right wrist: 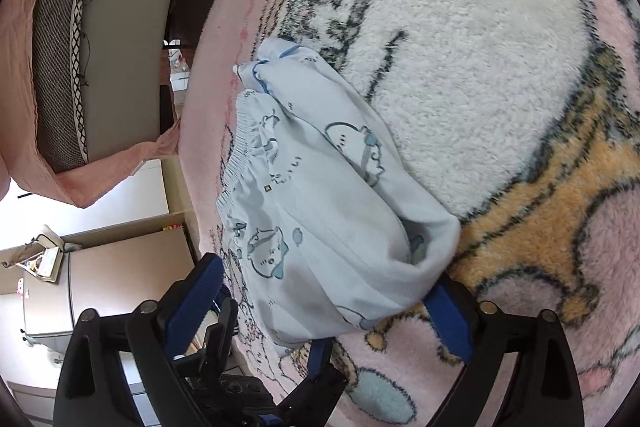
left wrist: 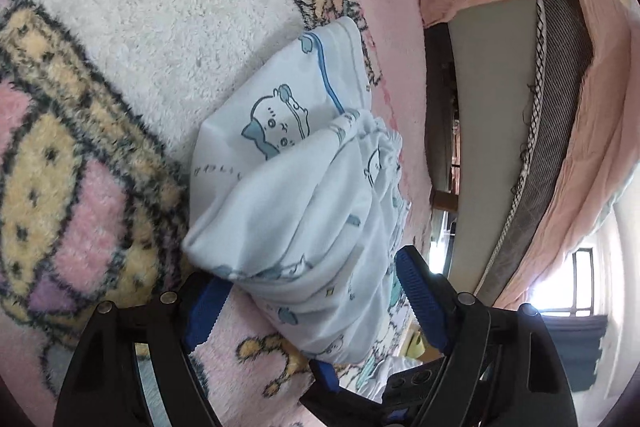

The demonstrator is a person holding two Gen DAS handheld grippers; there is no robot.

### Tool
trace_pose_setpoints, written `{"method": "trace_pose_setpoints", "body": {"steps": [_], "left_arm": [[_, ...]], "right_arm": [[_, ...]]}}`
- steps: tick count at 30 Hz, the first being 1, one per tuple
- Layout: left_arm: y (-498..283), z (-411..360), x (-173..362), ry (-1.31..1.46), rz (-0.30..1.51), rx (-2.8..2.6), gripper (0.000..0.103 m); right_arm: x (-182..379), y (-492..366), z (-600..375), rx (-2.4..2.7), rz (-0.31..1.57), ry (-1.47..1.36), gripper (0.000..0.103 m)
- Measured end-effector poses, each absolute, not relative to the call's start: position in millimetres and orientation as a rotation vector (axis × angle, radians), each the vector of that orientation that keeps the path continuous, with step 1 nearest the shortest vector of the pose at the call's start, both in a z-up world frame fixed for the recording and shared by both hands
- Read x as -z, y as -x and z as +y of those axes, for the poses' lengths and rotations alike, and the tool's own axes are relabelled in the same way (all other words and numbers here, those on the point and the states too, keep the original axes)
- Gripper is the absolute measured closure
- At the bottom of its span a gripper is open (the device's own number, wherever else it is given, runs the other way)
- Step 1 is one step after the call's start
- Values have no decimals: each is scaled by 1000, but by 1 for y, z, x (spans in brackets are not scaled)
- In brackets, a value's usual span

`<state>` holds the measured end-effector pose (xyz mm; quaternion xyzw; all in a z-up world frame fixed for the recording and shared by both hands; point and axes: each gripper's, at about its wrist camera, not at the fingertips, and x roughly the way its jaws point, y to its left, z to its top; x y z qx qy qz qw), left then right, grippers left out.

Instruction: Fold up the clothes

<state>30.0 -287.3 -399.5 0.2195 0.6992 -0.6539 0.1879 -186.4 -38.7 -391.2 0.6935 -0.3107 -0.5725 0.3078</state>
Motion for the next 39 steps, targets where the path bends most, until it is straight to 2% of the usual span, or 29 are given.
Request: {"method": "trace_pose_setpoints", "body": {"steps": [5, 11, 27, 36, 38, 39], "left_arm": [[-17, -291, 399, -609, 1964, 1834, 17], [-24, -303, 406, -576, 2007, 1829, 13], [-33, -288, 406, -570, 2021, 1789, 13], [-24, -285, 402, -587, 1955, 1842, 13], [-22, -285, 401, -596, 1947, 1848, 13], [-21, -286, 401, -602, 1945, 1850, 14]], "right_arm": [[391, 192, -49, 1511, -832, -1823, 3], [398, 201, -56, 1452, -930, -1829, 3], [403, 195, -51, 1465, -948, -1829, 5], [402, 196, -55, 1473, -851, -1817, 9], [403, 196, -52, 1477, -860, -1824, 13], [404, 196, -50, 1479, -864, -1827, 20]]}}
